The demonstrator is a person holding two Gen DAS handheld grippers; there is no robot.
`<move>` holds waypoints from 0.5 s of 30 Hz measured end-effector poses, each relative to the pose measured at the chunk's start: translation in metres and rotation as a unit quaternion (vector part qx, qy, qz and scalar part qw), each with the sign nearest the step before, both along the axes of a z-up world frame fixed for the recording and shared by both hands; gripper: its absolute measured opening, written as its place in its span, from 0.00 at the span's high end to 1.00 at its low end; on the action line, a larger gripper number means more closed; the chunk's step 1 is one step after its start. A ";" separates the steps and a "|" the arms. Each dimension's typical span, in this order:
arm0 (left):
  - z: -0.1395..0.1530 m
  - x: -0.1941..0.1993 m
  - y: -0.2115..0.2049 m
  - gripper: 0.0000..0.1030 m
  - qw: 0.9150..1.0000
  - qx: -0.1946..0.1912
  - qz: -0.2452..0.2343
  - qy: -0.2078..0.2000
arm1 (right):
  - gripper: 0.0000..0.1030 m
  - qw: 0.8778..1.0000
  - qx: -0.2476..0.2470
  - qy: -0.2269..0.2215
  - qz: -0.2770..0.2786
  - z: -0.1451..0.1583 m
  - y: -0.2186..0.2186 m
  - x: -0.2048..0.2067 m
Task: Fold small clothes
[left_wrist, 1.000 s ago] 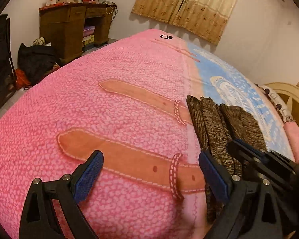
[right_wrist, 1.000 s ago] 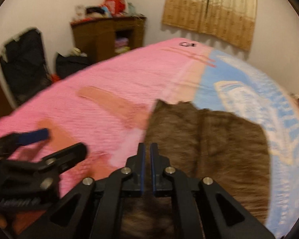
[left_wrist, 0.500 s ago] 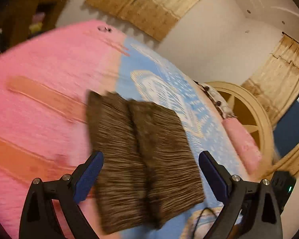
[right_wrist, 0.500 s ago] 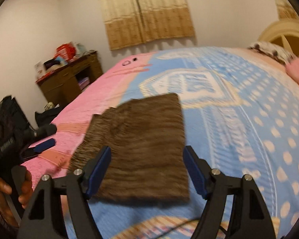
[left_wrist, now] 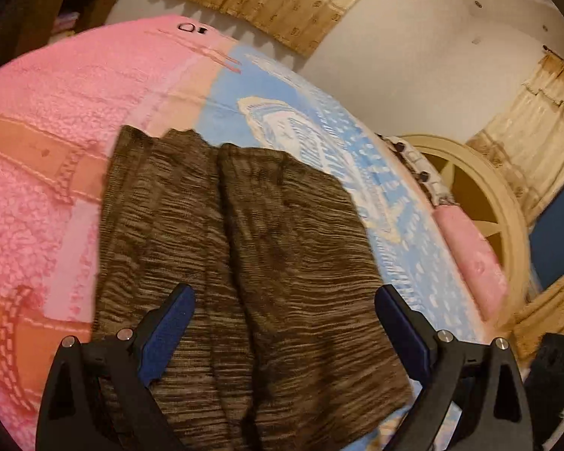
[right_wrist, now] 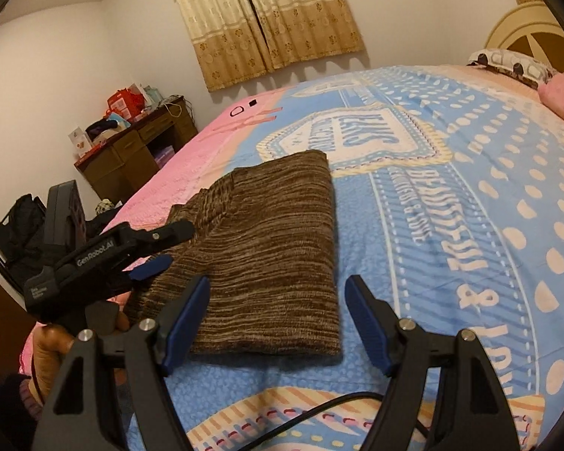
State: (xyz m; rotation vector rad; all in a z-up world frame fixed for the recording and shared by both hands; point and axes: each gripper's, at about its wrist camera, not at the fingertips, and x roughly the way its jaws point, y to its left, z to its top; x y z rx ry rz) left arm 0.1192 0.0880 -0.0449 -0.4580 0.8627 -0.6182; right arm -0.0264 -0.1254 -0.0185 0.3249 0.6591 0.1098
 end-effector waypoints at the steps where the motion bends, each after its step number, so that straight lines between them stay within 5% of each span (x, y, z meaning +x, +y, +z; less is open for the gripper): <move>1: 0.001 0.000 -0.001 0.07 1.000 0.000 -0.001 0.000 | 0.25 1.000 0.003 0.002 -0.002 -0.002 -0.002 0.001; 5: -0.001 -0.002 -0.004 0.07 1.000 0.003 -0.008 -0.003 | 0.25 1.000 0.024 0.013 -0.010 -0.010 -0.011 0.004; 9: 0.000 -0.008 0.001 0.07 0.998 -0.052 -0.026 0.012 | 0.25 0.999 0.035 0.022 -0.019 -0.014 -0.019 0.003; 15: -0.003 0.002 -0.002 0.07 0.998 -0.054 -0.014 0.029 | 0.25 0.999 0.040 0.024 -0.021 -0.013 -0.020 0.003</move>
